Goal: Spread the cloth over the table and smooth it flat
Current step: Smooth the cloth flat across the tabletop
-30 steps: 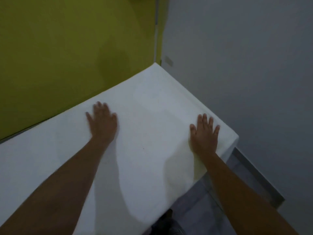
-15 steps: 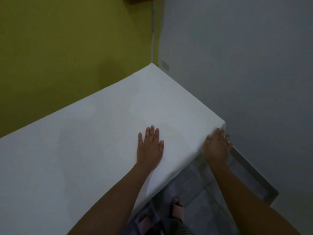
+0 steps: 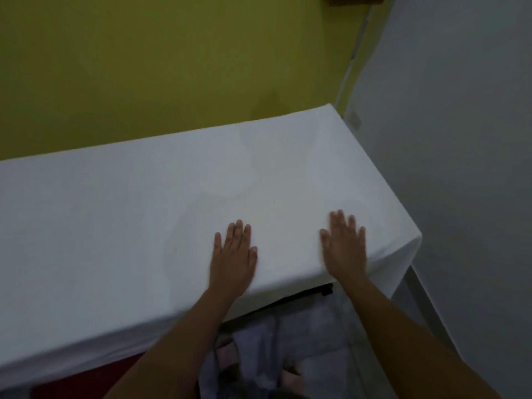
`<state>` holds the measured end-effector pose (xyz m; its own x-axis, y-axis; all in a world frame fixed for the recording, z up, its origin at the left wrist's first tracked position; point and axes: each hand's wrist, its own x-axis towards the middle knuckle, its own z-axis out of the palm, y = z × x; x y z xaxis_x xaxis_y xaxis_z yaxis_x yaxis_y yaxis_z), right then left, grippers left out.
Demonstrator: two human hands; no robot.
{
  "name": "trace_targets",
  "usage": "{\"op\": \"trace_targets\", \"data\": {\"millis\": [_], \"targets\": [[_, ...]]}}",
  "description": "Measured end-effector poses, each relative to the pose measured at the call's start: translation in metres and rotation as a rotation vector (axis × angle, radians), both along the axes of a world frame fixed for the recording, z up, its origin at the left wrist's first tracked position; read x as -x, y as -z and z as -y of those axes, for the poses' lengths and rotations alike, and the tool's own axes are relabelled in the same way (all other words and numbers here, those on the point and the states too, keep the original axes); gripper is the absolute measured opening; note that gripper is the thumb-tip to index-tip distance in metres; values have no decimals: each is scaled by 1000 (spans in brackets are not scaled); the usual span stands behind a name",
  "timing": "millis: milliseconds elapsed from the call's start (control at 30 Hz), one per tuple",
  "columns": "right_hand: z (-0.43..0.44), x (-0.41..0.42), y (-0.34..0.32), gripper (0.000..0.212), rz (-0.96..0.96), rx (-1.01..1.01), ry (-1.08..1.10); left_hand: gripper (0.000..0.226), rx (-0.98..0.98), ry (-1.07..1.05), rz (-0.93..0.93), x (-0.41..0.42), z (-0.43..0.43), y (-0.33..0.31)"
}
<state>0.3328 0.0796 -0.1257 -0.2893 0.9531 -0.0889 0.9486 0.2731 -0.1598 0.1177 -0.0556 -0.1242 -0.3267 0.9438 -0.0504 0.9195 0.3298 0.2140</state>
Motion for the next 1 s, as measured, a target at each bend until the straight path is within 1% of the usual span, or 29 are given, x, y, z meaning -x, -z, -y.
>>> {"op": "trace_targets", "data": {"millis": [133,200,267,333,400,467,533,600,667,733,833,900,1000], "targets": [[5,-67,1,61,-70,-3,240,61,-14,-128,-9,13,27,-1],[14,-85,1,62,-172,37,343,62,-17,-181,-11,21,43,-2],[20,-84,0,62,-310,60,419,62,-3,-236,5,28,58,-3],[22,-67,-9,62,-442,66,498,63,-8,-292,40,35,71,-3],[23,-36,-21,62,-479,46,512,64,-17,-347,79,42,83,-7],[29,4,-30,61,-434,13,387,62,-35,-385,83,53,97,-10],[42,52,-32,58,-344,2,127,61,-34,-405,75,69,112,-9],[62,102,-28,54,-195,1,-189,65,-3,-427,81,85,127,-9],[90,146,-23,53,-85,21,-401,72,24,-422,65,101,143,-6],[119,182,-17,57,-19,44,-524,76,41,-420,30,119,159,-3],[156,228,-12,59,28,76,-632,73,46,-470,-4,157,187,-2],[176,255,-12,68,26,75,-694,71,33,-530,4,188,213,0],[200,292,-11,76,19,68,-776,78,23,-663,-2,238,254,-1]]}}
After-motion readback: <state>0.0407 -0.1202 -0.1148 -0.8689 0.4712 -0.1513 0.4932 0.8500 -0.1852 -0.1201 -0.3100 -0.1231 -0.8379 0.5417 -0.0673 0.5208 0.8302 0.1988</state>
